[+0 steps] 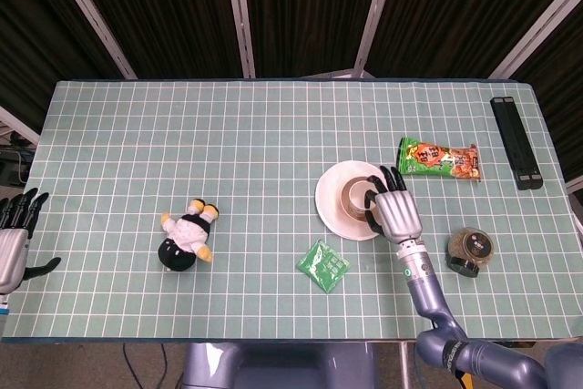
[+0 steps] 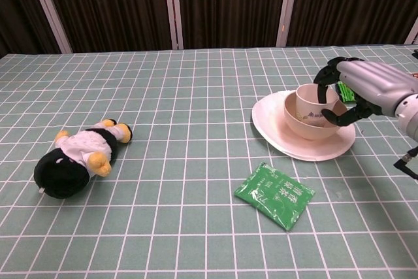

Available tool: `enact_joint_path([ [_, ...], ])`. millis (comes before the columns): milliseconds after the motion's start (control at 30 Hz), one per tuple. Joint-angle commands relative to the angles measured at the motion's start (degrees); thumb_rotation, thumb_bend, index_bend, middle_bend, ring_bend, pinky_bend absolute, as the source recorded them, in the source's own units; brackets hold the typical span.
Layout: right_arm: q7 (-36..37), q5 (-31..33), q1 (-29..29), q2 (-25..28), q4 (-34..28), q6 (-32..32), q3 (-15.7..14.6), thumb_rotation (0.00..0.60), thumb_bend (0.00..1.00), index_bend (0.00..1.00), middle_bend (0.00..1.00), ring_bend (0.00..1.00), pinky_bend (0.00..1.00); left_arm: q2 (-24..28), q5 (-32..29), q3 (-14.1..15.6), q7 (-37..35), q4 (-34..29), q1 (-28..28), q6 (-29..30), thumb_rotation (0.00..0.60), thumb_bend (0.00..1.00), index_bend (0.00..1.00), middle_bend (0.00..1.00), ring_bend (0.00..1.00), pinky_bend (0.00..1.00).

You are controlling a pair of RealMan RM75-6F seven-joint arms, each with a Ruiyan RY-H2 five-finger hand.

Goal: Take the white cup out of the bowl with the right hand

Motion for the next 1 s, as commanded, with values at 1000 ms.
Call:
enact_joint_path([
  [1000,1.4,3.4,-7.7,8.6,0.8,5.6,-1.6,0.6,0.43,0.61,0.21,0.0,0.0,-0.2,0.0,0.0,1.3,-0.5,-0.1,0.2,0.6,0.0,0.0,0.0,0.0,0.0],
])
